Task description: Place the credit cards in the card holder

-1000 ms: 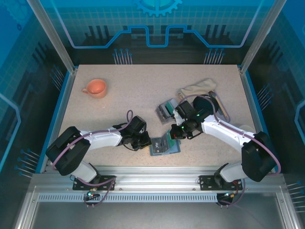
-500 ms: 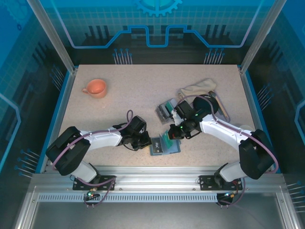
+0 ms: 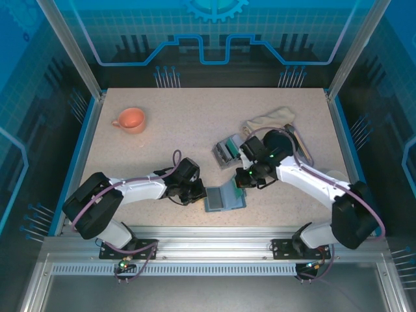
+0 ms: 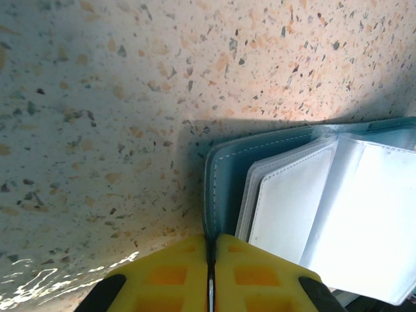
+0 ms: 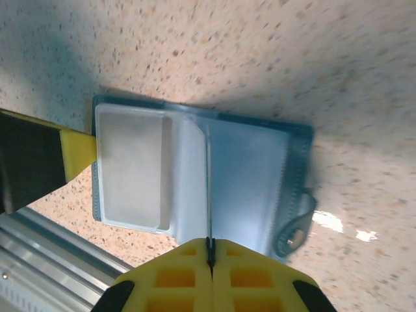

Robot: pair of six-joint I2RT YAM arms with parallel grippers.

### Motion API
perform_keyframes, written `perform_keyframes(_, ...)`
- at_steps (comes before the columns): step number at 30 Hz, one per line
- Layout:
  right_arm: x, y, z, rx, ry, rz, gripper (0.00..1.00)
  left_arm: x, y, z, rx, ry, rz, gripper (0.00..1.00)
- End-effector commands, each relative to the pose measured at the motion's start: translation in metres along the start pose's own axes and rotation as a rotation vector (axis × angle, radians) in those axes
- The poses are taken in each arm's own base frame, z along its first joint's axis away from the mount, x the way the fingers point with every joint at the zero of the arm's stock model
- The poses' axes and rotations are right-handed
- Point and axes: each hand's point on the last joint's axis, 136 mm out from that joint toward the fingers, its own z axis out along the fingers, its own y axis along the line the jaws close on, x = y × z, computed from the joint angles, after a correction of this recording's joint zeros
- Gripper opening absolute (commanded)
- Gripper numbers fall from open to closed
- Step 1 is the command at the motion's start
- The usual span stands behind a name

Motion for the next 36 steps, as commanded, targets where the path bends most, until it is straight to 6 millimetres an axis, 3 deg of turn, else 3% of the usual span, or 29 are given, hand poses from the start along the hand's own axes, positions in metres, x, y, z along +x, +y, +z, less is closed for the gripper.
perform_keyframes(1,-0.010,-0.003,-0.025,-0.010,-0.118,0.012,0.02,-0.001,-0.001,-0.002,-0.006,-0.013,0.006,0.09)
perform_keyframes(3,-0.011,0.009,-0.023,-0.101,-0.141,0.006,0.02,-0.002,0.000,0.000,-0.011,-0.012,0.009,0.08)
perform_keyframes(9,0.006,0.029,0.017,-0.307,-0.064,0.089,0.01,-0.007,-0.004,0.010,-0.008,-0.011,0.007,0.08)
perform_keyframes(18,0.011,0.018,0.053,-0.323,-0.029,0.142,0.00,-0.011,-0.007,0.021,-0.008,-0.007,-0.005,0.06)
perform_keyframes(23,0.013,0.001,0.059,-0.284,-0.036,0.165,0.00,-0.009,-0.001,0.021,-0.019,-0.005,-0.011,0.06)
perform_keyframes(29,0.011,-0.009,0.050,-0.309,-0.057,0.201,0.02,-0.008,-0.001,0.020,-0.024,-0.001,-0.009,0.05)
perform_keyframes(36,0.016,0.001,0.063,-0.402,-0.008,0.220,0.01,-0.009,-0.004,0.021,-0.020,0.002,-0.008,0.05)
